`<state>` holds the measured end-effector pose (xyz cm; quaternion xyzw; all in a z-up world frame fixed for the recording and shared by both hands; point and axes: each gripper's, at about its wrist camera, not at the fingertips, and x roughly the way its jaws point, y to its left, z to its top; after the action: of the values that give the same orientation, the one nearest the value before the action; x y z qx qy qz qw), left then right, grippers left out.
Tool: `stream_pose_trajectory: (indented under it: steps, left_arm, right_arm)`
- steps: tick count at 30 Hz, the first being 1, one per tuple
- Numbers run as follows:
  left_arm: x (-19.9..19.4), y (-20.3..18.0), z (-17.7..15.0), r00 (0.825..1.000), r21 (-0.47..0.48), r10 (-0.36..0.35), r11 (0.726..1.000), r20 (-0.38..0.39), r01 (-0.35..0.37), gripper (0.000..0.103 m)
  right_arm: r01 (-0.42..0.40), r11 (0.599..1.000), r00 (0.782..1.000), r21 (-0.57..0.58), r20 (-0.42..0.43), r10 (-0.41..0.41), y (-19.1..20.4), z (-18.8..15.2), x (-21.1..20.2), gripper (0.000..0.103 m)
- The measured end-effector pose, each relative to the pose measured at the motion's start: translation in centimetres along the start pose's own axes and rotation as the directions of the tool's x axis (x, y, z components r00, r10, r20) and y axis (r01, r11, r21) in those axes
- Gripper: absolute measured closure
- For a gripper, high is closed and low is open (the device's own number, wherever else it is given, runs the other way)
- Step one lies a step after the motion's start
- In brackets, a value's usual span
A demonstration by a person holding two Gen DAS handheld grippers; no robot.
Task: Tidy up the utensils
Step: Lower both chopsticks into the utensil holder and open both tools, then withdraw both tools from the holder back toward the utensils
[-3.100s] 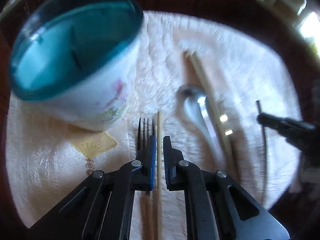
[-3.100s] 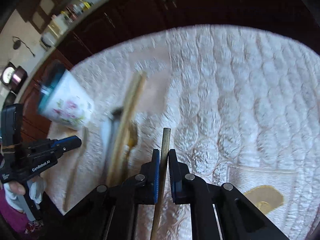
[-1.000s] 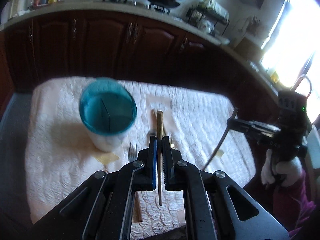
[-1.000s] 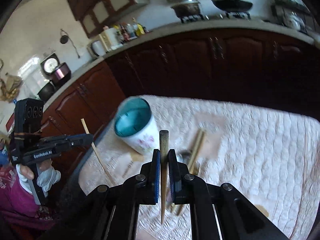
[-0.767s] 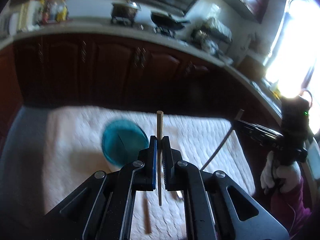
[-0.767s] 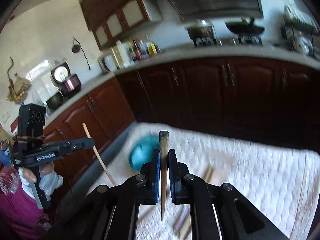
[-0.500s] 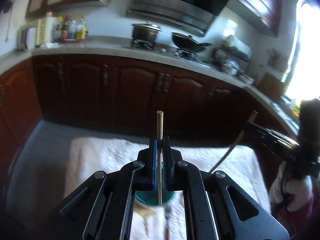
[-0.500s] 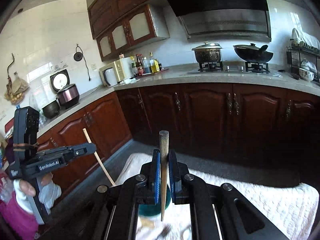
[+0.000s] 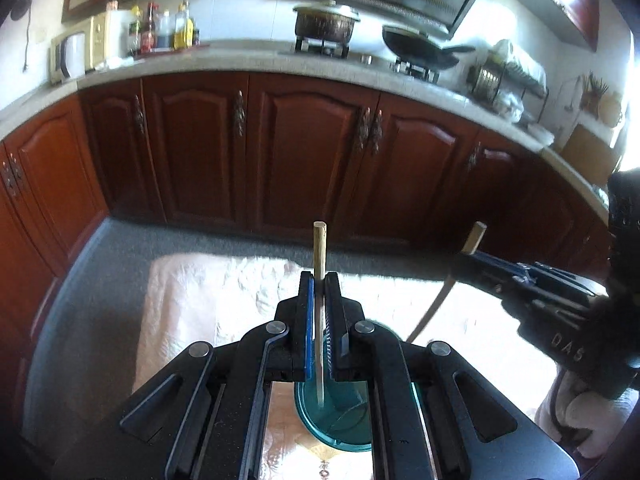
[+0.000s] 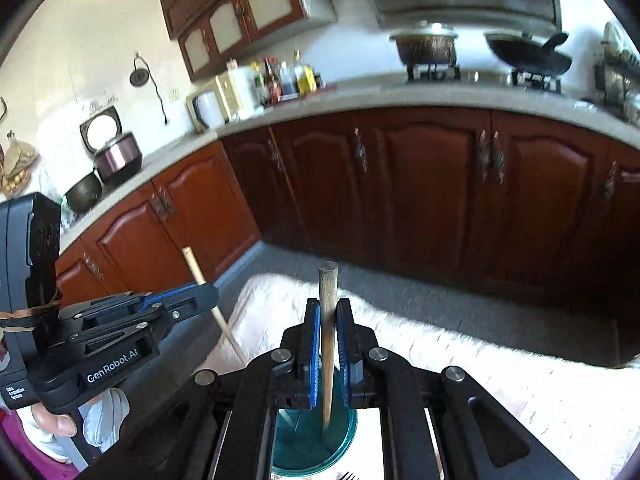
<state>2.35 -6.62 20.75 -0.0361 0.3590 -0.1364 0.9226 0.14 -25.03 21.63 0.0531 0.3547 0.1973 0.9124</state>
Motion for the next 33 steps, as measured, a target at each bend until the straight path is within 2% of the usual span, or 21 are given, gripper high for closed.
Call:
stream_pose_trajectory:
  steps: [3,9,10,12,14,16,20,24,28,33]
  left_arm:
    - [0.9,0.1,-0.7,1.000,-0.012,0.001,1.000,-0.030,-0.002,0.099]
    - [1.2,0.1,-1.3,0.999,-0.021,0.004,1.000,-0.049,-0.005,0.099]
    - [1.3,0.1,-1.3,0.999,-0.025,0.002,1.000,-0.052,-0.003,0.099]
    - [1.3,0.2,-1.3,0.998,-0.032,0.001,0.999,-0.058,-0.003,0.098]
    - [1.4,0.2,-1.3,0.998,-0.038,0.003,0.999,-0.067,-0.005,0.097]
    - [1.5,0.3,-1.5,0.997,-0.046,0.003,0.999,-0.073,-0.006,0.091]
    - [1.2,0.4,-1.8,0.997,-0.054,0.000,0.999,-0.077,-0.004,0.087]
    - [0.5,0.2,-2.2,0.997,-0.045,0.008,0.999,-0.074,-0.011,0.080]
    - [-0.7,-0.2,-3.2,0.998,-0.033,0.020,0.999,-0.057,-0.022,0.069]
    - [-2.3,-1.1,-4.6,0.999,-0.002,0.036,0.999,-0.033,-0.037,0.062]
  right_arm:
    - [-0.007,1.000,0.999,0.008,-0.032,0.008,-0.4,-0.8,1.3,0.096]
    - [-0.015,0.999,0.999,0.028,-0.031,0.015,-1.0,-1.3,1.8,0.095]
    - [-0.011,1.000,0.999,0.028,-0.033,0.012,-1.1,-1.4,1.9,0.093]
    - [-0.008,0.999,0.999,0.034,-0.046,0.010,-1.2,-1.7,1.9,0.077]
    - [-0.010,0.999,0.999,0.044,-0.050,0.012,-1.3,-2.0,1.9,0.074]
    - [-0.006,0.999,0.998,0.047,-0.059,0.009,-1.4,-2.3,1.9,0.074]
    - [-0.005,0.998,0.998,0.059,-0.063,0.009,-1.5,-2.7,1.2,0.073]
    - [-0.007,0.998,0.997,0.069,-0.073,0.012,-1.5,-3.5,0.1,0.070]
    - [-0.005,0.998,0.998,0.064,-0.069,0.010,-1.0,-4.6,-1.7,0.069]
    - [0.020,0.998,0.997,0.067,-0.073,-0.015,-0.9,-6.1,-3.7,0.067]
